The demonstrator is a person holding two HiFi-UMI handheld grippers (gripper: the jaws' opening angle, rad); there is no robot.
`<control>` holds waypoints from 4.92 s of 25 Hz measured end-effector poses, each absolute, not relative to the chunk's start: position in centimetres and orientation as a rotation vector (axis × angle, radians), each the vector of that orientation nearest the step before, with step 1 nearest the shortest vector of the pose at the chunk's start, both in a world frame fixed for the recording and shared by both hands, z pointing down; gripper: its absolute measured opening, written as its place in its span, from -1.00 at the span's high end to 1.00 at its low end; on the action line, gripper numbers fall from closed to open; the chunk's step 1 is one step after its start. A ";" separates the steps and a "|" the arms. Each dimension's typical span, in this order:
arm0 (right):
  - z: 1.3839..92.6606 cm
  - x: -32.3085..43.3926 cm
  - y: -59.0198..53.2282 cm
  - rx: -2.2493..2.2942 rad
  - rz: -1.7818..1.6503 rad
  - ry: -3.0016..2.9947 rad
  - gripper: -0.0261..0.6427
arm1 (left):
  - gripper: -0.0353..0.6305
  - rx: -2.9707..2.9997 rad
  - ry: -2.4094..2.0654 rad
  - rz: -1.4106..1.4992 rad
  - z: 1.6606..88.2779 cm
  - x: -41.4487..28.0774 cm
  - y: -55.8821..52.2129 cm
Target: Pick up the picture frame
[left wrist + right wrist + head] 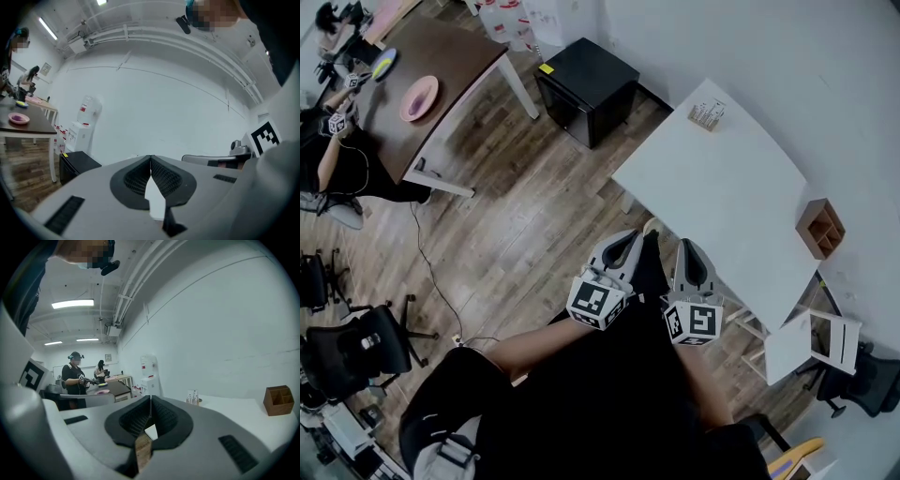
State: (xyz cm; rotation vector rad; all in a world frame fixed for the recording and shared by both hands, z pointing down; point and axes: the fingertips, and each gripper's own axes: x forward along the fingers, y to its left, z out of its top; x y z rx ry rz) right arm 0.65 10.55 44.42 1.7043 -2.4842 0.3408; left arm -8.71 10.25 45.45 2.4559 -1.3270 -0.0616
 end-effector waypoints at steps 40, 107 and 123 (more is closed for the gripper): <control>50.0 9.3 -9.9 1.810 0.515 -2.349 0.82 | 0.85 2.461 -1.388 0.156 51.7 -4.0 -10.7; 71.7 16.5 -32.6 1.683 0.701 -2.074 0.61 | 0.57 2.454 -1.097 0.513 71.9 6.8 -35.1; 72.7 16.4 -34.4 1.670 0.627 -2.110 0.63 | 0.57 2.447 -1.086 0.526 73.5 8.6 -36.2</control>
